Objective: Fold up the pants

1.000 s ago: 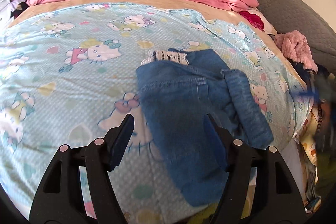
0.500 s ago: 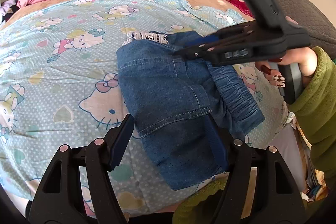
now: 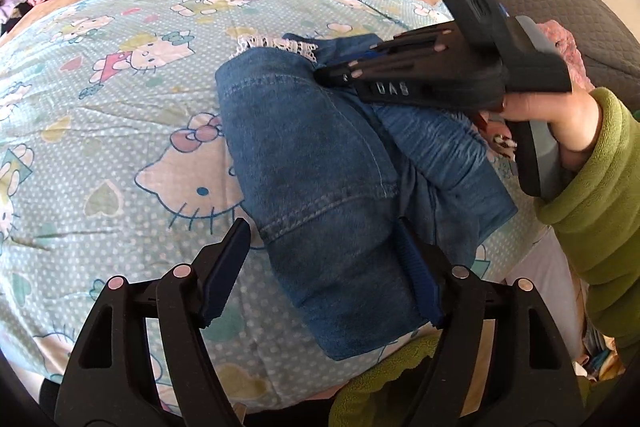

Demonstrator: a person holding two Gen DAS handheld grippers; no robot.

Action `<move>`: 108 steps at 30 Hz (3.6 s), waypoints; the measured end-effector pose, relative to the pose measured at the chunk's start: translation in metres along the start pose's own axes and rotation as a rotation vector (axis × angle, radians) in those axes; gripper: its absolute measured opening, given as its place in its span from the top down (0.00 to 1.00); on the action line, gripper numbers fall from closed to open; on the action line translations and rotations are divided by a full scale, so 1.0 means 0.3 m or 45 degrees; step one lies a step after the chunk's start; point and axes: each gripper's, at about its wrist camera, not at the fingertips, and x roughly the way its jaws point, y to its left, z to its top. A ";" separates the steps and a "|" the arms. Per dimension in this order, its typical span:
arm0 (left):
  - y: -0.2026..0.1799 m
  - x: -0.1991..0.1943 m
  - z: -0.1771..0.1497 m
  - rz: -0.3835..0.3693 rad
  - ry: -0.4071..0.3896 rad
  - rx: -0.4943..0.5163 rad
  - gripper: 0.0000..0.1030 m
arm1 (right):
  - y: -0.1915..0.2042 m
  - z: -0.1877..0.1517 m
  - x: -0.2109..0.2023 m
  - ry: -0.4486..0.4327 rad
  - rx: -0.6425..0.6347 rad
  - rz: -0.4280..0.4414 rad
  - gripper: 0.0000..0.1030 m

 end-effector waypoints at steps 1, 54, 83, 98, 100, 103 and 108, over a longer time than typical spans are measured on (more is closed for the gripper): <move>-0.002 0.006 -0.004 0.003 0.004 0.001 0.34 | -0.003 0.000 -0.002 -0.003 0.012 0.007 0.86; -0.003 -0.131 0.031 0.093 -0.138 -0.057 0.09 | -0.150 -0.302 -0.501 -0.374 0.394 -0.048 0.05; 0.059 0.109 0.149 -0.009 -0.022 -0.160 0.21 | -0.179 -0.310 -0.177 -0.079 0.520 0.203 0.49; 0.012 0.050 0.177 0.008 -0.111 -0.093 0.67 | -0.055 -0.227 -0.267 -0.256 0.267 0.144 0.88; 0.020 0.041 0.191 0.016 -0.125 -0.096 0.67 | -0.053 -0.202 -0.275 -0.271 0.248 0.139 0.88; 0.042 0.025 0.216 0.023 -0.147 -0.107 0.67 | -0.059 -0.155 -0.280 -0.297 0.229 0.120 0.88; 0.082 0.011 0.272 0.058 -0.177 -0.120 0.67 | -0.059 -0.070 -0.264 -0.326 0.196 0.103 0.88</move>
